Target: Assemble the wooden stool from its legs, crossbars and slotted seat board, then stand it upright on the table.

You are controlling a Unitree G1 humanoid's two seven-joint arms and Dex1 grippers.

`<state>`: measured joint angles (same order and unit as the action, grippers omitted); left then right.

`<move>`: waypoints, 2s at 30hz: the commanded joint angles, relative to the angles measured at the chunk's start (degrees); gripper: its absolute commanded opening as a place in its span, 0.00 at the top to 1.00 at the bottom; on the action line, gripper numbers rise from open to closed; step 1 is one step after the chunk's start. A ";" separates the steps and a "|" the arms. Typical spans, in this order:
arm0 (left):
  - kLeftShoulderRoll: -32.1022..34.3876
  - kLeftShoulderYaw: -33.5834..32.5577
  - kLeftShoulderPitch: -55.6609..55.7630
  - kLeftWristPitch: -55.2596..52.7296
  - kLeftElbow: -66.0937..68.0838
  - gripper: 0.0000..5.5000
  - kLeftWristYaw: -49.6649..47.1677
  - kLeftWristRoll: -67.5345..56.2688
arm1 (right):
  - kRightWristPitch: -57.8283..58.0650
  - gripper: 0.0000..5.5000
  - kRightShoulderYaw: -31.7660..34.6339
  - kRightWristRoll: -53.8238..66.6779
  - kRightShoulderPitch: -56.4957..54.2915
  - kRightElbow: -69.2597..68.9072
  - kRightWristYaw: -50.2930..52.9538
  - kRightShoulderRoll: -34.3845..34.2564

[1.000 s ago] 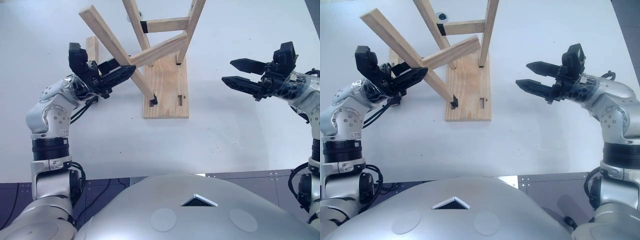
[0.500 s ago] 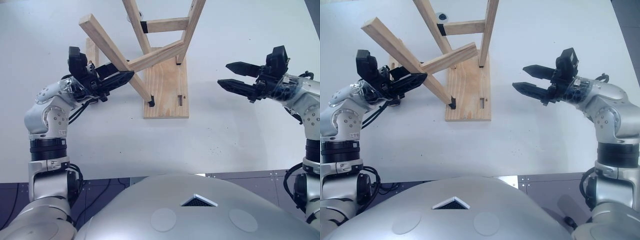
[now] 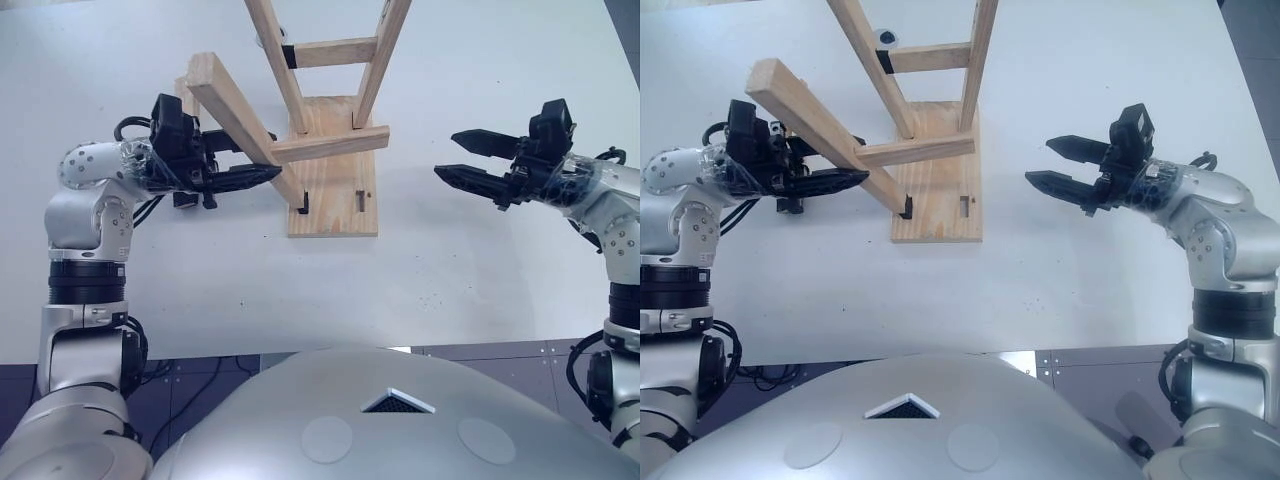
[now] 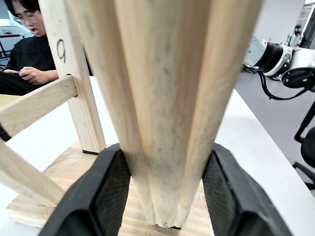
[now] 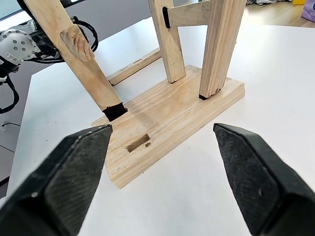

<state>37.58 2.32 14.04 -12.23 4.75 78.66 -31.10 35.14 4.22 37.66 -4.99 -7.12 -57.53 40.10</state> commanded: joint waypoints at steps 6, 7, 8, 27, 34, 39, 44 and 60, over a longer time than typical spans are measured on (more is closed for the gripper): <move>1.11 6.02 -2.91 2.14 -0.50 0.63 -4.50 9.91 | -1.79 0.31 0.12 -0.96 3.42 -2.81 2.58 -2.53; 1.20 6.62 -3.57 1.67 -1.10 0.63 -5.51 10.50 | -1.81 0.31 0.05 -0.98 3.57 -2.97 2.83 -2.64; 1.39 7.33 -4.30 1.65 -1.53 0.63 -6.16 11.15 | -1.87 0.31 -0.05 -1.03 3.61 -2.99 3.01 -2.75; 2.92 9.76 -8.63 -3.54 -2.52 0.63 -10.62 8.12 | -2.58 0.31 -0.55 -2.72 3.42 -2.62 4.55 -2.85; 4.38 14.23 -9.46 -0.54 0.11 0.63 -11.10 14.17 | -3.07 0.31 -1.03 -3.28 3.62 -2.64 4.74 -2.94; 6.24 20.18 -12.36 1.85 -2.67 0.63 -13.30 20.40 | -2.99 0.31 -1.12 -3.38 4.06 -3.06 4.81 -2.71; 7.16 19.01 -12.24 0.85 -2.38 0.63 -14.50 17.04 | -3.01 0.31 -1.21 -3.42 4.32 -3.02 4.97 -2.80; 10.57 5.54 -2.54 -2.82 4.35 0.28 -20.73 17.97 | -3.60 0.31 -0.54 -3.55 6.24 -3.58 5.58 -3.10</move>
<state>47.20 8.77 11.73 -17.33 4.89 61.80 -17.53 32.01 2.97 35.03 0.78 -10.34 -52.19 36.68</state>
